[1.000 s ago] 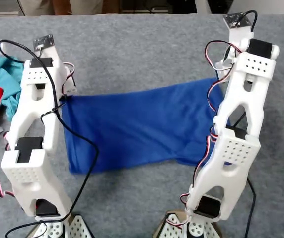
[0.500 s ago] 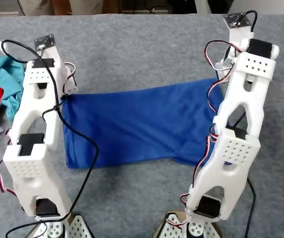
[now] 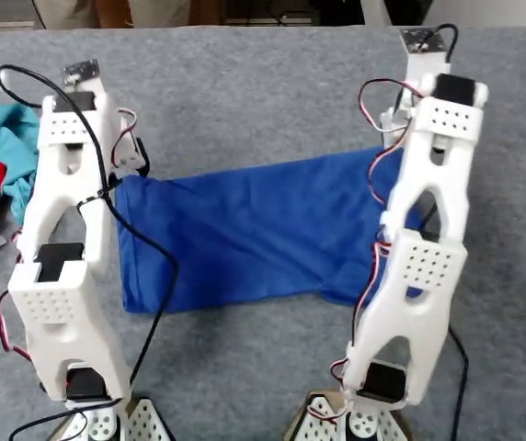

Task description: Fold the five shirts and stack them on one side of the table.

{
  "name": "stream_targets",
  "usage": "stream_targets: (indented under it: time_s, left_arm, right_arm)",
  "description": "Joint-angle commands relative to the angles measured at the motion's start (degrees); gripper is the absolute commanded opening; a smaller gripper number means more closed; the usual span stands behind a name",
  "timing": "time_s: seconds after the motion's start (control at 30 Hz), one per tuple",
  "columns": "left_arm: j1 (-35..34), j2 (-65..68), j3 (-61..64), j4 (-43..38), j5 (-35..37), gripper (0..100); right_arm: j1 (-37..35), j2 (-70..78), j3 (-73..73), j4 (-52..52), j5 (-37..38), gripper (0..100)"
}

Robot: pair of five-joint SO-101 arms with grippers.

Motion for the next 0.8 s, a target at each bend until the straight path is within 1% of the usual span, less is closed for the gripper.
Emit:
stream_targets:
  time_s: [0.0, 0.07, 0.17, 0.33, 0.43, 0.53, 0.77]
  left_arm:
    - [-0.18, -0.75, -6.07, 5.71, -0.26, 18]
    - [-0.26, -0.66, -5.63, 6.77, -0.26, 18]
    - [-0.09, -0.66, -1.85, 6.59, -0.18, 18]
    - [1.67, 0.75, 8.26, -1.14, -0.18, 18]
    - [1.49, 3.38, 10.99, -5.36, -0.18, 18]
    - [0.18, 6.37, 9.32, -6.07, 0.09, 18]
    - [-2.46, 10.86, 0.88, -5.45, -0.18, 18]
  right_arm:
    - [-1.19, 2.77, -5.49, -0.97, -0.79, 9.4]
    - [-1.45, 5.58, -7.34, -1.14, -0.79, 9.4]
    - [-1.98, 10.33, -11.3, -1.76, -0.79, 9.2]
    - [-1.1, 18.59, -18.33, -4.22, -0.79, 9.1]
    - [0.13, 22.64, -22.64, -5.89, -0.62, 9.1]
    - [0.57, 25.27, -26.86, -5.98, -0.44, 9.1]
    - [1.19, 28.0, -34.77, -6.07, -0.35, 9.1]
